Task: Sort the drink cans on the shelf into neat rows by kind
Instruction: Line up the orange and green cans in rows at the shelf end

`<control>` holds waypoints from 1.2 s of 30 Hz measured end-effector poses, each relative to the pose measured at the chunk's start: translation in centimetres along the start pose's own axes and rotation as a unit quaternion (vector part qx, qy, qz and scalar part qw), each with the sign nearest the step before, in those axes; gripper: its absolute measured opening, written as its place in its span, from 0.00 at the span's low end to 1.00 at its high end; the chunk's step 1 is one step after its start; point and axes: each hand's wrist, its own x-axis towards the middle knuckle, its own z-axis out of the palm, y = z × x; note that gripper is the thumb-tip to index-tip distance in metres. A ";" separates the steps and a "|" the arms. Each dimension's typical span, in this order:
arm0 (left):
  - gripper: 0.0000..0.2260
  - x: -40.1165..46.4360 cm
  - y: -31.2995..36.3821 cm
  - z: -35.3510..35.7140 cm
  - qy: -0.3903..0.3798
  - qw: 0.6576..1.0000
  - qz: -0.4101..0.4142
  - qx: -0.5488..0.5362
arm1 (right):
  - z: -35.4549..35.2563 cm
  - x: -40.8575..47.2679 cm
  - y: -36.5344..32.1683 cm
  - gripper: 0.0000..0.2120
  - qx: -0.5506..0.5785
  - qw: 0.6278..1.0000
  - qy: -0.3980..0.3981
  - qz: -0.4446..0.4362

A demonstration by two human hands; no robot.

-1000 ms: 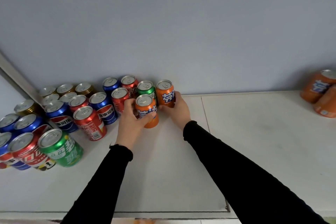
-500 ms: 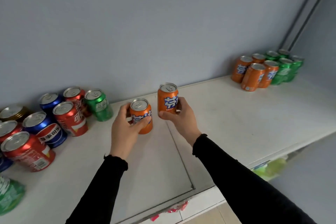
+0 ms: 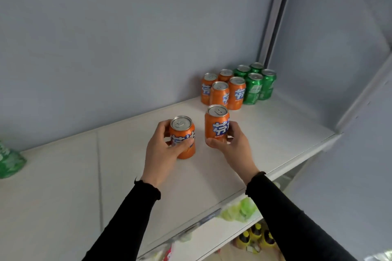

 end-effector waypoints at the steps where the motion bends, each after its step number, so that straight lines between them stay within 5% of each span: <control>1: 0.31 0.3 0.6 2.0 0.001 1.000 -0.003 -0.003 | -1.7 0.8 0.7 0.28 -0.005 1.000 -0.007 0.001; 13: 0.27 4.4 4.0 16.9 0.023 1.000 -0.012 0.013 | -12.0 10.5 6.0 0.32 0.014 0.997 -0.078 -0.005; 36: 0.30 5.9 3.7 17.4 0.036 0.998 -0.028 0.052 | -11.6 12.3 6.7 0.42 -0.067 0.994 -0.073 -0.053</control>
